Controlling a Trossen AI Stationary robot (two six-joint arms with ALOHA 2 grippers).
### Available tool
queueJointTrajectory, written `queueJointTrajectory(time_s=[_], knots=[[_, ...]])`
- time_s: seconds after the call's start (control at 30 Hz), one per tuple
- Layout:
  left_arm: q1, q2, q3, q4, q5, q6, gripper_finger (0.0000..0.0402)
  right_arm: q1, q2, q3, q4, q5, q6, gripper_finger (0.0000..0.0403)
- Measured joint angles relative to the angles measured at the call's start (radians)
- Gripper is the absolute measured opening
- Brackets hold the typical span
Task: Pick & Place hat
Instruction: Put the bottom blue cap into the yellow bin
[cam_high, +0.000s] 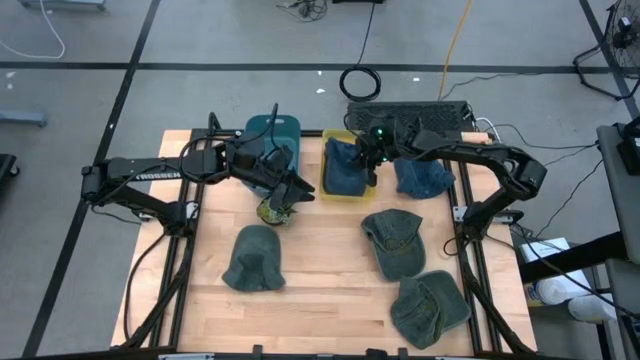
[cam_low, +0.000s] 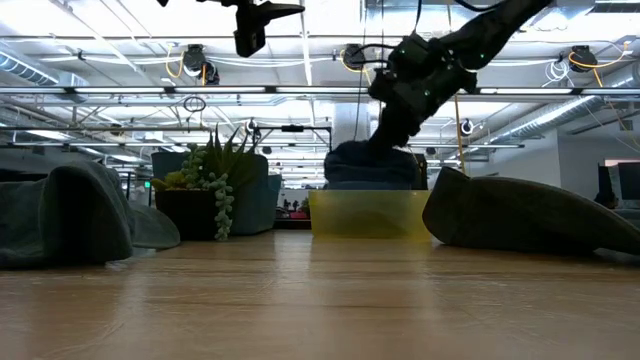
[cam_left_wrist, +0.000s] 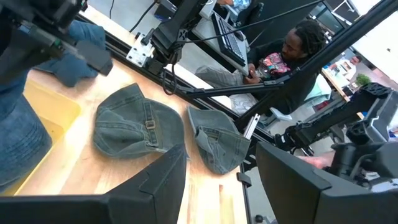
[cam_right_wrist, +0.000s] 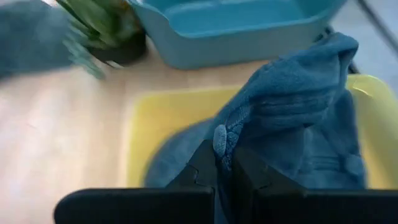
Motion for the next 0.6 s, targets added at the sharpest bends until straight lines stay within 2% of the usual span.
queueJointTrajectory(time_s=[0.23,0.6], knots=[[0.000,0.000,0.000,0.001,-0.027,0.002,0.0202,0.000,0.035,-0.037,0.064,0.092,-0.095,0.0005],[0.000,0.000,0.000,0.072,-0.025,-0.005,0.0202,0.054,0.175,-0.036,0.123,0.067,-0.242,0.0005]])
